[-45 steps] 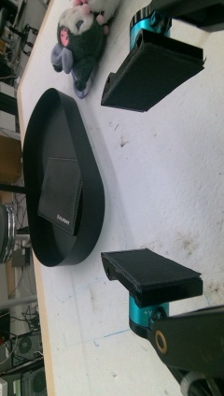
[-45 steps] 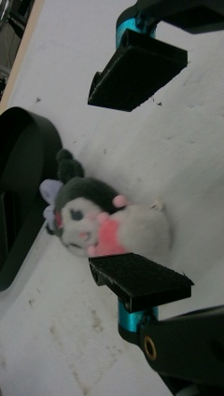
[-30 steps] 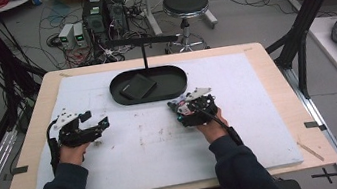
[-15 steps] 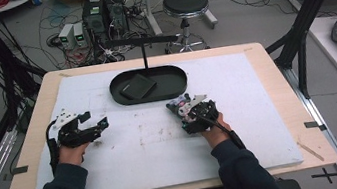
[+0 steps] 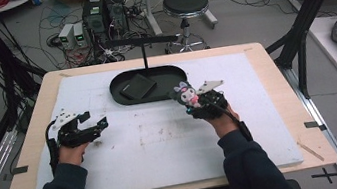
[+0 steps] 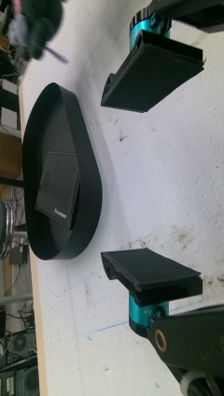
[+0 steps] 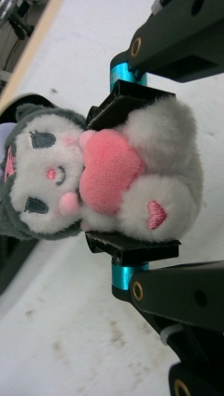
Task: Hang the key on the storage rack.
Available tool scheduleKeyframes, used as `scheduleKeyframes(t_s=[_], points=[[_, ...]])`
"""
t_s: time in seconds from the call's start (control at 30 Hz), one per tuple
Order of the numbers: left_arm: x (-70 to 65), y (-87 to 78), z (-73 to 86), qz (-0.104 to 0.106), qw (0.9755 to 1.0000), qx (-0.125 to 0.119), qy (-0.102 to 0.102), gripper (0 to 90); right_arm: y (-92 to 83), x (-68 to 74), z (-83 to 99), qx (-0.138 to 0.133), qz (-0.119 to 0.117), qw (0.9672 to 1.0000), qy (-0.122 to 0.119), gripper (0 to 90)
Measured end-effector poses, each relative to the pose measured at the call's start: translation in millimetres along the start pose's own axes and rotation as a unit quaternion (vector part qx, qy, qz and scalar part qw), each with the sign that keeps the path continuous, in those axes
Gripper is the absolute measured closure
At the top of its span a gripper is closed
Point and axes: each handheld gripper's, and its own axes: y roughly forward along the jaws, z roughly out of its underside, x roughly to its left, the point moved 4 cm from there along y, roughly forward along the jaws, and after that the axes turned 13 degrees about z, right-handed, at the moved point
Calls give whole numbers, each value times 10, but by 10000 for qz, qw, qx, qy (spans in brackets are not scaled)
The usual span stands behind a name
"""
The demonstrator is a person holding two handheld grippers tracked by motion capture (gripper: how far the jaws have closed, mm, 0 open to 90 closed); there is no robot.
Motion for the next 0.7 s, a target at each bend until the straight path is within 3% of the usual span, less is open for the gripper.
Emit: scheduleKeyframes(t_s=[0.33,0.5,0.7], points=[[-10,8,0,21,10000,19,32,218,-211,-319,-516,-305,-96,9994,122,441],[-4,8,-2,6,10000,-19,17,218,-271,-442,-775,-452,-46,9989,87,441],[-2,9,-3,19,10000,-36,19,219,-263,-552,-1085,-441,6,9990,-9,441]])
